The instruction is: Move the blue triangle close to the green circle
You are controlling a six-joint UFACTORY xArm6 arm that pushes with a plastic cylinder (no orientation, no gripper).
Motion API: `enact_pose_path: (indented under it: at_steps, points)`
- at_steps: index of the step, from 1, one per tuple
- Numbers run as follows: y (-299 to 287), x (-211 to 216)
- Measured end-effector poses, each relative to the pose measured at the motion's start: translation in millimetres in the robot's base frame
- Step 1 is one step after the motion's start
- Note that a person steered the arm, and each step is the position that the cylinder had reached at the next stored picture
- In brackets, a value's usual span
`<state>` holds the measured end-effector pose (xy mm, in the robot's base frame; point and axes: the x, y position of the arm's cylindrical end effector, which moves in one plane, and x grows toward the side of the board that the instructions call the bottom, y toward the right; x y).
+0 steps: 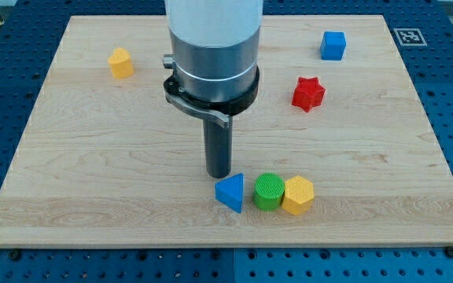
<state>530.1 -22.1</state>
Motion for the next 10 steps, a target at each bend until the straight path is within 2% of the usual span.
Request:
enact_pose_path:
  at_steps: [1, 2, 10]
  points:
    - [-28.3, -1.3]
    - [-30.4, 3.9]
    - [15.2, 26.5]
